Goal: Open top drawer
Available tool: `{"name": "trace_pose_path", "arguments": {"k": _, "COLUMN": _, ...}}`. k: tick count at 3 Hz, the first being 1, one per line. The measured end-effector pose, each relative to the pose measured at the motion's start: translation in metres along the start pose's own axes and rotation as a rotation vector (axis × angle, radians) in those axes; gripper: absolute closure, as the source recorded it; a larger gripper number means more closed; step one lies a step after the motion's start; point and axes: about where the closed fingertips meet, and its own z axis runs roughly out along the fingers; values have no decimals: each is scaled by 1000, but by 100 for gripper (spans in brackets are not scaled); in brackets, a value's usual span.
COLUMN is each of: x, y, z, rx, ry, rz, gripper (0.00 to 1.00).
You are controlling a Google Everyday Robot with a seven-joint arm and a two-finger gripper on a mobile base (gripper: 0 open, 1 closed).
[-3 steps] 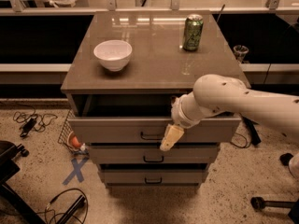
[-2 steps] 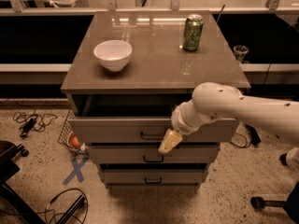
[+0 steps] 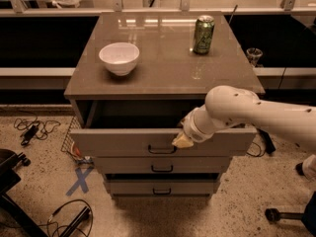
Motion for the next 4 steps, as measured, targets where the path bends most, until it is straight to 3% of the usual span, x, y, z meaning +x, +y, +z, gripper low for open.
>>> {"name": "trace_pose_path", "arguments": {"k": 1, "x": -4, "y": -1, "z": -7, "rx": 0, "ry": 0, "rz": 0, "gripper": 85}}
{"name": "trace_pose_path", "arguments": {"k": 2, "x": -5, "y": -1, "z": -9, "rx": 0, "ry": 0, "rz": 0, "gripper": 100}}
{"name": "trace_pose_path", "arguments": {"k": 3, "x": -6, "y": 17, "z": -23, "rx": -15, "ry": 16, "rz": 9, "gripper": 100}}
{"name": "trace_pose_path", "arguments": {"k": 4, "x": -6, "y": 17, "z": -22, "rx": -15, "ry": 16, "rz": 9, "gripper": 100}}
